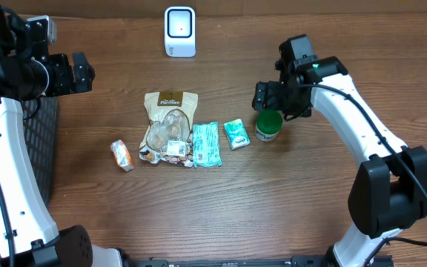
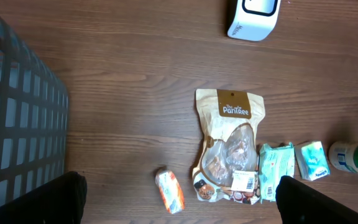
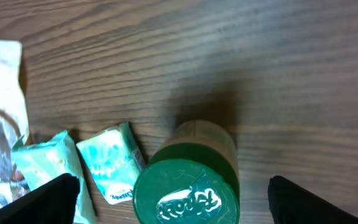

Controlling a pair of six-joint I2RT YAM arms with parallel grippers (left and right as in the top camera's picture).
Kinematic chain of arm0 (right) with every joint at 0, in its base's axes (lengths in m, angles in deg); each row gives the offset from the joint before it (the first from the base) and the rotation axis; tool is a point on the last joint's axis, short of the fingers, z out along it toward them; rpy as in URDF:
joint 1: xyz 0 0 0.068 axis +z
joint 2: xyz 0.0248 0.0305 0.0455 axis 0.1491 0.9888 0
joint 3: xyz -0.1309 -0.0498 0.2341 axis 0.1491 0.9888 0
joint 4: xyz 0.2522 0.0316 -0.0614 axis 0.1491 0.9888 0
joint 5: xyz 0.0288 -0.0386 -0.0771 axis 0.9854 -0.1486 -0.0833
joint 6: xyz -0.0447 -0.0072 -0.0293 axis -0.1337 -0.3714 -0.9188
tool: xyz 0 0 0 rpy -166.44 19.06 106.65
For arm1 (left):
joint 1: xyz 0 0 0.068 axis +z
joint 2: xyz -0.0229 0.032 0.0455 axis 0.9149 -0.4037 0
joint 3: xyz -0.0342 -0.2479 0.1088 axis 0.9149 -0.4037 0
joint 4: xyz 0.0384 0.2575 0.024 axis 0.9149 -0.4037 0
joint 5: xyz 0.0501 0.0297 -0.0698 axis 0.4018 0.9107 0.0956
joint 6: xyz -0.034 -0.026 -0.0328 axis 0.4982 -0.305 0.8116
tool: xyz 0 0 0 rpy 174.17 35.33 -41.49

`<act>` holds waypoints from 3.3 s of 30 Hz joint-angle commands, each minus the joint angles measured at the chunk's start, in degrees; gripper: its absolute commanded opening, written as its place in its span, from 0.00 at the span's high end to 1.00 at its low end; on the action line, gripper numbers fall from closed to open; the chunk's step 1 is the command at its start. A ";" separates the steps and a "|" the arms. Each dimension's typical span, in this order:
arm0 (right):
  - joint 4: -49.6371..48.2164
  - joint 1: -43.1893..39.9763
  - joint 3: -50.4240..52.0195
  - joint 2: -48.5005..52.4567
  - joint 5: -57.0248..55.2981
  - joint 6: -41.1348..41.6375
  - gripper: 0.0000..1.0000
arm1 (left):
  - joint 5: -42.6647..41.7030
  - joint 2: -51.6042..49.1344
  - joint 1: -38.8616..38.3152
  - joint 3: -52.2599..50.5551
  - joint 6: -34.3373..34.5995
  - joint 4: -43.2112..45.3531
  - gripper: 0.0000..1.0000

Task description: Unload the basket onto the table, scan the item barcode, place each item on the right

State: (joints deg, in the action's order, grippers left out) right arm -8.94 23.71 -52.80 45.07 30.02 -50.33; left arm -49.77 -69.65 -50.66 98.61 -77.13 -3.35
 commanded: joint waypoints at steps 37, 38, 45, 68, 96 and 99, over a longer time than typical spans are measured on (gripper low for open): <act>-3.48 0.22 5.44 -0.11 -0.72 -3.93 0.51 | -0.46 -0.42 0.11 0.70 -1.09 0.07 0.00; -2.84 0.22 4.50 -0.11 -0.70 -5.97 0.51 | -0.46 -0.42 0.09 0.70 -1.09 0.07 0.01; 0.33 0.22 -4.00 -0.13 1.66 -28.13 0.53 | -0.46 -0.42 0.09 0.70 -1.09 0.07 0.01; 2.36 0.20 -2.51 -0.02 12.37 -53.75 0.45 | -0.46 -0.42 0.09 0.70 -1.09 0.07 0.00; -0.68 0.20 -5.66 5.88 11.28 -38.45 0.00 | -0.46 -0.42 0.09 0.70 -1.09 0.07 0.01; 3.67 0.22 -10.75 5.07 9.27 -35.26 0.00 | -0.46 -0.42 0.11 0.70 -1.09 0.07 0.00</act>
State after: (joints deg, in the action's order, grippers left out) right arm -7.57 23.71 -57.17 51.61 41.22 -91.27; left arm -49.77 -69.78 -50.71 98.61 -77.13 -3.32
